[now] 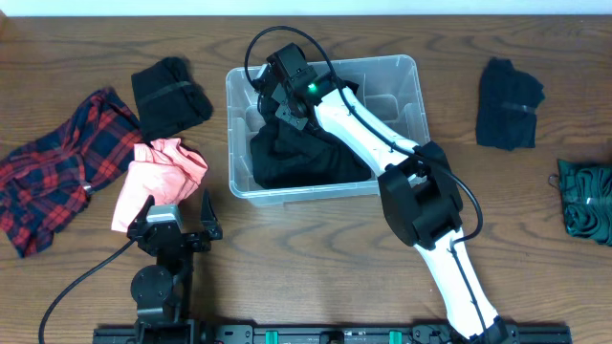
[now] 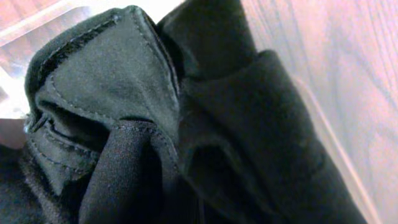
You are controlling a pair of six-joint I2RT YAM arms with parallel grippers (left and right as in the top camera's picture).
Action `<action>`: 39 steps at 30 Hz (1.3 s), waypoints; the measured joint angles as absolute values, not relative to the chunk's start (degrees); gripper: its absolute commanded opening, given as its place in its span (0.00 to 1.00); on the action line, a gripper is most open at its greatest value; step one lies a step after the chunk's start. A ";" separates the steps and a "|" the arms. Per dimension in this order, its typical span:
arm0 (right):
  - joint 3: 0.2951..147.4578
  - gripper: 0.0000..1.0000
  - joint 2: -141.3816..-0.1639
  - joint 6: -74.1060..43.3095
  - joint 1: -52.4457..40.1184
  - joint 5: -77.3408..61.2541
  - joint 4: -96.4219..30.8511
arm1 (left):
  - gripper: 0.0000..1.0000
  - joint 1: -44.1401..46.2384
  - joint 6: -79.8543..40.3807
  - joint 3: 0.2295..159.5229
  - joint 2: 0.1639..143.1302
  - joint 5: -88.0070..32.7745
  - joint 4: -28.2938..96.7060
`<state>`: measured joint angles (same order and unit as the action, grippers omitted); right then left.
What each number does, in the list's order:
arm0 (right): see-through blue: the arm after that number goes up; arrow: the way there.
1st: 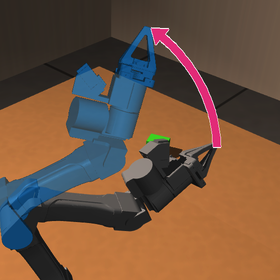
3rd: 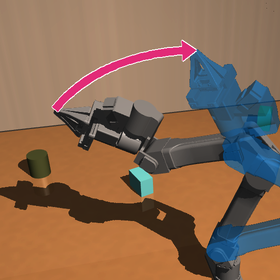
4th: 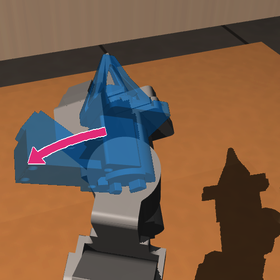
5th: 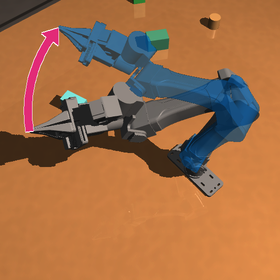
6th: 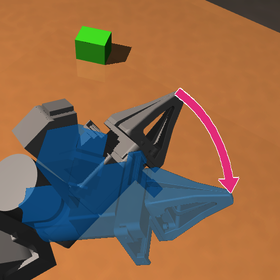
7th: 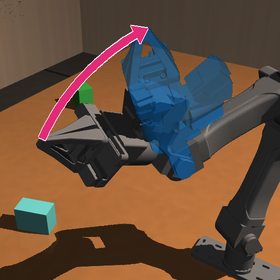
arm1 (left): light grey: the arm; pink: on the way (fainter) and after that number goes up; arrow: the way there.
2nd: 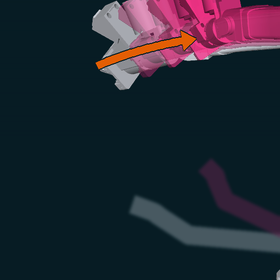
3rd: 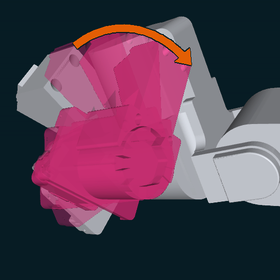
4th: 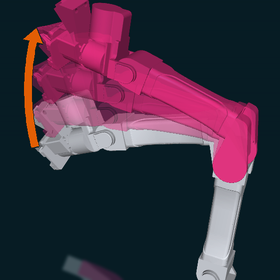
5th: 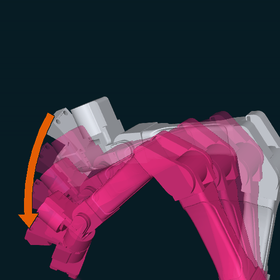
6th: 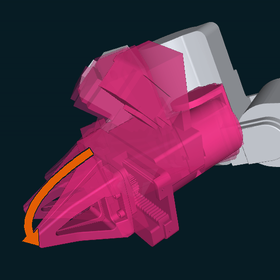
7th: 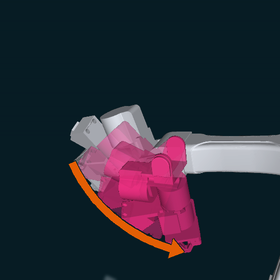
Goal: Pack container
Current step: 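Press and tuck the black clothes down inside the bin with the right gripper, then move the right gripper to the green folded clothes and grasp them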
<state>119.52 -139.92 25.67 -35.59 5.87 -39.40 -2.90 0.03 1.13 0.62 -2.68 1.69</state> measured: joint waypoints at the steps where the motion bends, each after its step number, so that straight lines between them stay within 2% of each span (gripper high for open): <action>1: 119.52 0.01 -139.72 25.34 -35.62 5.89 -39.51 | 0.98 -2.90 0.03 1.13 0.62 -2.68 1.69; 2: 119.50 0.02 -139.39 24.75 -35.64 6.00 -39.68 | 0.98 -2.90 0.03 1.13 0.62 -2.68 1.69; 3: 119.39 0.09 -138.91 24.01 -35.64 6.07 -39.90 | 0.98 -2.90 0.03 1.13 0.62 -2.68 1.69; 6: 118.54 0.12 -135.76 20.29 -35.64 6.50 -41.60 | 0.98 -2.90 0.03 1.13 0.62 -2.68 1.69; 9: 118.02 0.20 -130.54 16.56 -35.44 7.79 -44.31 | 0.98 -2.90 0.03 1.13 0.62 -2.66 1.69; 14: 118.02 0.23 -117.08 9.74 -32.10 12.62 -53.52 | 0.98 -2.90 0.01 1.13 0.62 -2.68 1.69; 17: 118.48 0.25 -109.82 6.09 -25.45 14.66 -60.64 | 0.98 -2.90 0.01 1.13 0.62 -2.68 1.69; 20: 118.87 0.33 -106.26 2.74 -14.79 15.25 -66.61 | 0.98 -2.90 0.01 1.13 0.62 -2.68 1.69; 28: 118.69 0.58 -108.18 -0.49 11.60 9.54 -73.67 | 0.98 -2.90 0.03 1.13 0.62 -2.66 1.69; 33: 118.61 0.82 -110.65 -1.06 22.94 7.81 -75.99 | 0.98 -2.90 0.03 1.13 0.62 -2.66 1.69; 39: 118.52 0.86 -112.97 -1.10 31.31 5.39 -79.00 | 0.98 -2.90 0.03 1.13 0.62 -2.68 1.69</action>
<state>118.52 -112.97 -1.10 31.31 5.39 -79.00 -2.90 0.03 1.13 0.62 -2.68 1.69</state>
